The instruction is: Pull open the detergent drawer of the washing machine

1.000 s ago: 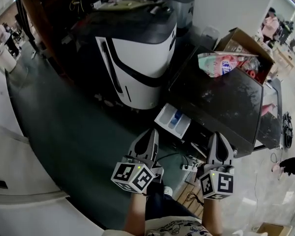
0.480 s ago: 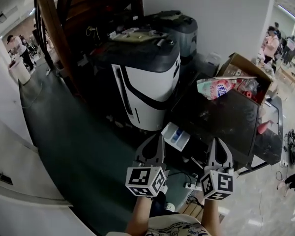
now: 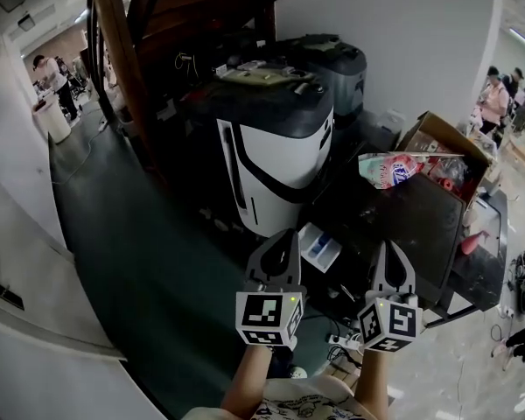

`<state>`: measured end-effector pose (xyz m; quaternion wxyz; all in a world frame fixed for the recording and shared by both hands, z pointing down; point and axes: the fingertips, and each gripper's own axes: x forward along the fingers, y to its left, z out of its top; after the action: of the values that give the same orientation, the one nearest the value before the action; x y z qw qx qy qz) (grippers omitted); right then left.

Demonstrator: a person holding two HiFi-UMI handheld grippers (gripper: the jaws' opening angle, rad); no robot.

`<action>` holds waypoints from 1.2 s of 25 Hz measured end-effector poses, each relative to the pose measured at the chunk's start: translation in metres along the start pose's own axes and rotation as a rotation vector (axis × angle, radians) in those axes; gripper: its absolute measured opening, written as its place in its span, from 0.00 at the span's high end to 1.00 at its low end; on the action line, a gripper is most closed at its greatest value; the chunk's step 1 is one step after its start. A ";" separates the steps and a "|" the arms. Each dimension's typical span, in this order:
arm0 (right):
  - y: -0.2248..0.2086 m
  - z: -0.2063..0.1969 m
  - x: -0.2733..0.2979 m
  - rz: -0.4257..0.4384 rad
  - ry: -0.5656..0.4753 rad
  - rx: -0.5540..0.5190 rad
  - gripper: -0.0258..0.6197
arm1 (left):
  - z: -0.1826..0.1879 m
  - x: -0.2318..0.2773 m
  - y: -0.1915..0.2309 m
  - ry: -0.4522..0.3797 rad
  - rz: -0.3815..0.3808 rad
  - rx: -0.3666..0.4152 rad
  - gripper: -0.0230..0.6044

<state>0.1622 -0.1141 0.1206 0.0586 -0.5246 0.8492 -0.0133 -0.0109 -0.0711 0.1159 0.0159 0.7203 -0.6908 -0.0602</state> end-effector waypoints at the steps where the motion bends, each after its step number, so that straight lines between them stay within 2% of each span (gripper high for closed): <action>1: 0.000 0.002 0.000 0.003 -0.006 -0.003 0.94 | 0.002 -0.001 0.000 -0.004 0.005 0.013 0.94; 14: 0.002 0.012 0.008 0.029 -0.022 -0.015 0.94 | 0.015 0.001 0.002 -0.021 0.038 0.080 0.94; 30: -0.005 0.010 0.012 0.014 -0.007 -0.030 0.94 | 0.008 0.015 -0.007 -0.011 0.012 0.076 0.94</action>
<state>0.1626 -0.1264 0.1101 0.0536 -0.5197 0.8527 0.0016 -0.0039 -0.0853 0.1059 -0.0146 0.7160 -0.6970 -0.0377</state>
